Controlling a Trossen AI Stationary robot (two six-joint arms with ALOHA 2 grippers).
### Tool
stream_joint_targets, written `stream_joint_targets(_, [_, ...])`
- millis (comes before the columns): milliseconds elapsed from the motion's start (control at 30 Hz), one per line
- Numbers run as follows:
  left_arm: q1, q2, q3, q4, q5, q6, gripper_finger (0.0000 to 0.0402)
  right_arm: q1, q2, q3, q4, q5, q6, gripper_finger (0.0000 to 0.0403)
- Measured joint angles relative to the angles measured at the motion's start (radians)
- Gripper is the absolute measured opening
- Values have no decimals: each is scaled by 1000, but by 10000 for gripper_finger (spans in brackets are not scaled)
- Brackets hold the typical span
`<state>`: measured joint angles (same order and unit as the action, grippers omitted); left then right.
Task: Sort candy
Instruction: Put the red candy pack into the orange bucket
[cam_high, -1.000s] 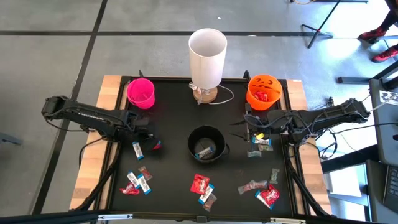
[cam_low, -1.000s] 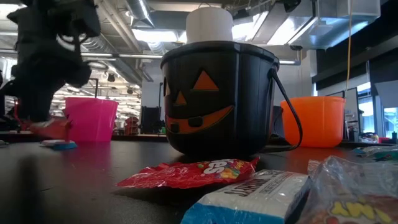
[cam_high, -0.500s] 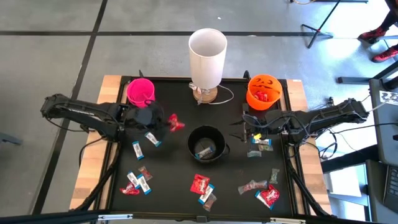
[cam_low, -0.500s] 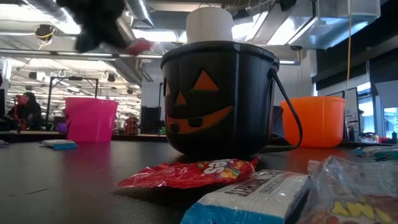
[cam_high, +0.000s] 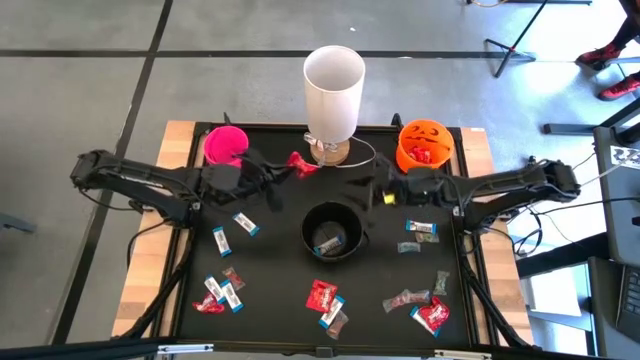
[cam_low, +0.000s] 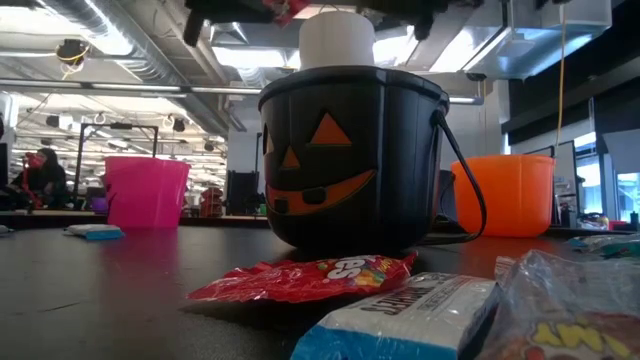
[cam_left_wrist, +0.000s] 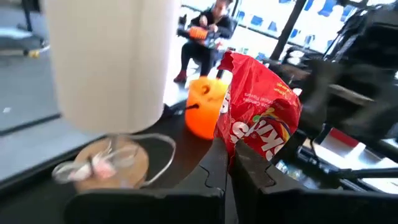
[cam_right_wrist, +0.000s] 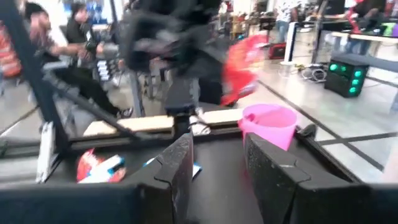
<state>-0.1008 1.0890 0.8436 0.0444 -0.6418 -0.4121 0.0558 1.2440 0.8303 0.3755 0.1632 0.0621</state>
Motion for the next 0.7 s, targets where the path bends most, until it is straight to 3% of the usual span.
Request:
stream_joint_targets(267, [-1,124,0,238,6,83,0,-137,63,0,125,-214,124,143])
stream_joint_targets(700, [0,202,-1,318,5,82,0,-149,115,0,202,-229,141,137])
